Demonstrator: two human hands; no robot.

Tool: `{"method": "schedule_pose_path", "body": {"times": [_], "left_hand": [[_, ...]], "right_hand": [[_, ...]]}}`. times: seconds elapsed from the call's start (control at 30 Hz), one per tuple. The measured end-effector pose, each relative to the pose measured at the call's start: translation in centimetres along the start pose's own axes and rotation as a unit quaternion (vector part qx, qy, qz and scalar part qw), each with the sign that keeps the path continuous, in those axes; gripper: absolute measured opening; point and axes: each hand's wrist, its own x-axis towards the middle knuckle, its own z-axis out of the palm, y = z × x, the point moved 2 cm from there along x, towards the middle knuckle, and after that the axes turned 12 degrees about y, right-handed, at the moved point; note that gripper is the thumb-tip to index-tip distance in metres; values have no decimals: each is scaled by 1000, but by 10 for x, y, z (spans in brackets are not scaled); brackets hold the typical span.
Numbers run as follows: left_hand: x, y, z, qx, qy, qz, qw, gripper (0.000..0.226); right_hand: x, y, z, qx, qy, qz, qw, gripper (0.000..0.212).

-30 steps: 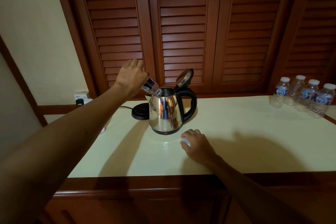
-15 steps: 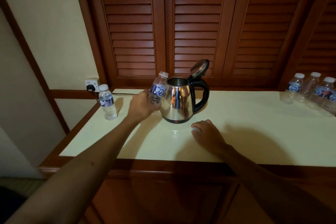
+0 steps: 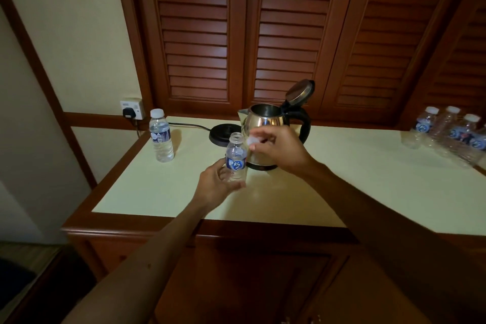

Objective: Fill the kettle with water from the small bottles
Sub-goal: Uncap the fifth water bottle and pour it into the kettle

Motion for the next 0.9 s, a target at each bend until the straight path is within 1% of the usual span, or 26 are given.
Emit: {"method": "schedule_pose_path", "body": {"times": [0.13,0.27,0.43,0.57,0.67,0.7,0.77,0.8,0.83,0.9], "left_hand": [[1,-3,-1,-6,-2,0,1000,67],[4,-5,-2,-4,-9,7,1000,65],[7,-7,-3,-4,-17,7,1000,56],[11,-8,-4,7,-23,4,1000,47],[13,-9,-4,4,-32,-9,999,50],[13,-9,-3,4,-36,-13,999,50],[13,-6,-3,3,-36,-21,999,48],[12,-5,-4,4,-35,-23,999,48],[12,-4,-4,7,-36,-23,999,49],[12,-4,-5,16,-33,-20,999,46]], "right_hand": [[22,-25,11,-45,-15,-37,998,32],[32,-34,21,-97,-76,-57,991,32],[42,-33,14,-115,-146,-37,982,35],[47,-37,14,-164,-187,-45,968,35],[47,-37,18,-213,-175,-73,959,20],[46,-37,20,-224,-155,-74,959,20],[44,-35,26,-247,-110,-83,959,28],[43,-36,30,-255,-104,-88,957,30],[42,-38,31,-258,-113,-89,956,32],[42,-45,29,-260,-172,-88,946,30]]}}
